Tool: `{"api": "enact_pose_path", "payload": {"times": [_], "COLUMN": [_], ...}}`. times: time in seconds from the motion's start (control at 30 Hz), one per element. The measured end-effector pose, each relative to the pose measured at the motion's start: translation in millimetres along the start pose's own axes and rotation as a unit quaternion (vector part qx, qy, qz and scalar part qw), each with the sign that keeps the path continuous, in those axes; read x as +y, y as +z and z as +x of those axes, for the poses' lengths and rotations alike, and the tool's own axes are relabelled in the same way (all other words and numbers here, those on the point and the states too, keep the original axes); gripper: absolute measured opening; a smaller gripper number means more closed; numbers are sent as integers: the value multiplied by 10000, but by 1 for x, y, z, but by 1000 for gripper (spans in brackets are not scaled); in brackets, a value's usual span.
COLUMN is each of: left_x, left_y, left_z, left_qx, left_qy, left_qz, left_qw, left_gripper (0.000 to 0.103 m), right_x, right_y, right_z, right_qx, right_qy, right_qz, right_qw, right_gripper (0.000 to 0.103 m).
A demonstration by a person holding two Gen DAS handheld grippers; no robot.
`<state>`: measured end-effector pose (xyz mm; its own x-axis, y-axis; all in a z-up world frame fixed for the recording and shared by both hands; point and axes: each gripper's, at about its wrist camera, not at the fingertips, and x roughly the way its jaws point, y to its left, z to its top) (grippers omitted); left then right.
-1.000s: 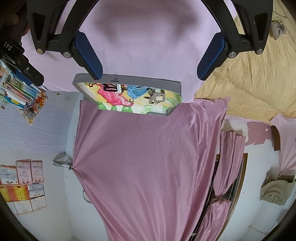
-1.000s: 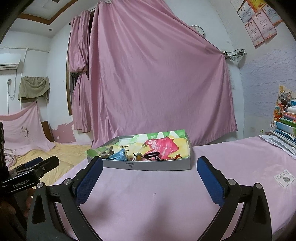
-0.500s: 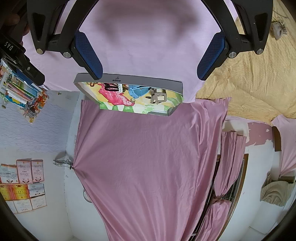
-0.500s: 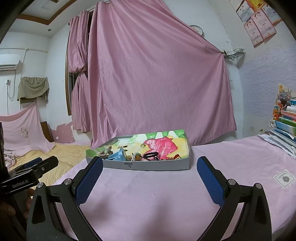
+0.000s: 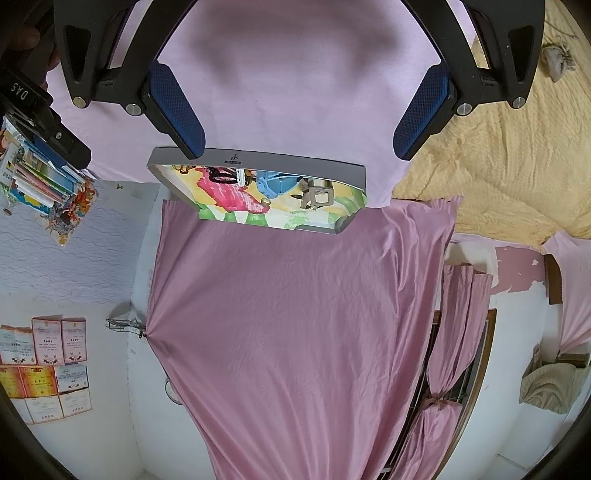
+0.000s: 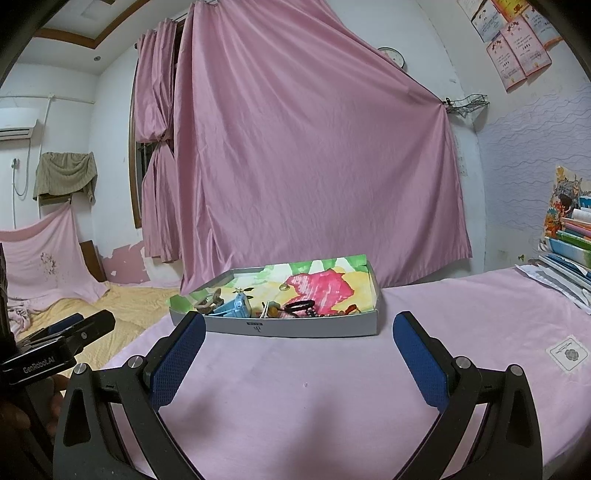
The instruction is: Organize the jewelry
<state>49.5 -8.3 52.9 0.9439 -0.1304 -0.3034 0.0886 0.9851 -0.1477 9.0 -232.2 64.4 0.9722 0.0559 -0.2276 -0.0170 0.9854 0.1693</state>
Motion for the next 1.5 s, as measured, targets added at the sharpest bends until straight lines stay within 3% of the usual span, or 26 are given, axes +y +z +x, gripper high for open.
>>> {"api": "enact_pose_path", "payload": {"times": [1.5], "left_x": [1], "left_y": [-2], "left_z": [2], "left_qx": [24], "left_qy": [-4], "left_qz": [2], "left_qw": [10000], "left_gripper": [102], "right_x": [-2], "right_y": [-3], "right_z": [7], "right_qx": [57], "right_qy": [-47], "right_qz": [32], "right_qw": [10000], "right_gripper": [100]}}
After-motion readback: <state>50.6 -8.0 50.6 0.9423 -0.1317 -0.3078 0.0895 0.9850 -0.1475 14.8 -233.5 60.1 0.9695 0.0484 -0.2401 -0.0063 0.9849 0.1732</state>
